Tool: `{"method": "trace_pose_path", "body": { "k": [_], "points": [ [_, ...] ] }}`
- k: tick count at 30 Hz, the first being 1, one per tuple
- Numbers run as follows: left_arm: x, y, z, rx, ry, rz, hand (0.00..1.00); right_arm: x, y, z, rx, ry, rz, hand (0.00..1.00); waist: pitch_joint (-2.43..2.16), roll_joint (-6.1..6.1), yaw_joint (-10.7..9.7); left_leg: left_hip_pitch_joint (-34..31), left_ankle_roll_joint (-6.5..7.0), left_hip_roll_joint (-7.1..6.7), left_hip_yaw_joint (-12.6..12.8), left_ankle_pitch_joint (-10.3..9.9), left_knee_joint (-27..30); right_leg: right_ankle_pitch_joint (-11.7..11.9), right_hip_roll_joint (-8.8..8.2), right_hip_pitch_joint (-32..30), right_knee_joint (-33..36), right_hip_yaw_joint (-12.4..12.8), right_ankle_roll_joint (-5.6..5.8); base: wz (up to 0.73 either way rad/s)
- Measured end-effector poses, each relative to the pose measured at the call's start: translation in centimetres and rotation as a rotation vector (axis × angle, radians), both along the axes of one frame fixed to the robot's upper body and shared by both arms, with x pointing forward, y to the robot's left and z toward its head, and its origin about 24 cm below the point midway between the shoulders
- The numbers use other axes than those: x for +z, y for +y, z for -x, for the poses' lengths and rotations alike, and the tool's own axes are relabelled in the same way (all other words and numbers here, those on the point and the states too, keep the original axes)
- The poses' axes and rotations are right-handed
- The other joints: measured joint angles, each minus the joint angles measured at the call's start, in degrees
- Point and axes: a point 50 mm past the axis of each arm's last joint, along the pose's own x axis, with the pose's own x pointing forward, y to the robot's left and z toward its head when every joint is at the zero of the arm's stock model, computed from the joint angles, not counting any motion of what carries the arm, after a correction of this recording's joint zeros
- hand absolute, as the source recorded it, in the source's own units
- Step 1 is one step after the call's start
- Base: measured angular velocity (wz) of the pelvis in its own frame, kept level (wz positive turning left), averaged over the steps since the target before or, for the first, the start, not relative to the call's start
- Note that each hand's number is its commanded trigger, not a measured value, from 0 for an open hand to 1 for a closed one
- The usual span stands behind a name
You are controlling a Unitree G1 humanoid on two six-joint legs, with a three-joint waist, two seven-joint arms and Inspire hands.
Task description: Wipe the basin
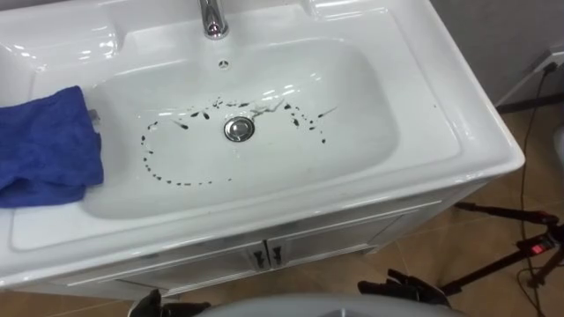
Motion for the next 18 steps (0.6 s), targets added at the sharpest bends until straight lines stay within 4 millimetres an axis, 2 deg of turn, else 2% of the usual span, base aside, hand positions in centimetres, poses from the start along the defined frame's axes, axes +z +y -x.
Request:
{"method": "trace_pose_path", "body": {
  "k": [3,6,18],
  "points": [
    [0.0,0.0,-0.2,0.037,-0.011,0.010,0.00,0.0,0.0,0.0,-0.002,0.000,-0.001,0.00,-0.01,-0.03,-0.02,0.00,0.00,0.00,0.24,0.00,0.00,0.00,0.00,-0.04,0.00,0.13,0.00,0.00],
    [-0.1,-0.1,0.3,0.119,-0.014,0.032,0.00,0.0,0.0,0.0,-0.001,0.000,-0.001,0.00,-0.14,-0.36,-0.07,0.03,0.00,0.00,0.21,0.00,0.00,-0.01,0.02,-0.01,-0.01,0.13,0.01,0.00],
    [-0.3,-0.1,2.1,0.344,-0.015,0.096,0.00,-0.1,0.0,0.3,-0.006,0.025,-0.002,0.00,0.08,-0.42,1.16,1.03,-0.02,0.01,-0.28,-0.01,0.08,-0.04,0.00,1.18,-0.02,-0.21,0.00,0.00]
  ]
}}
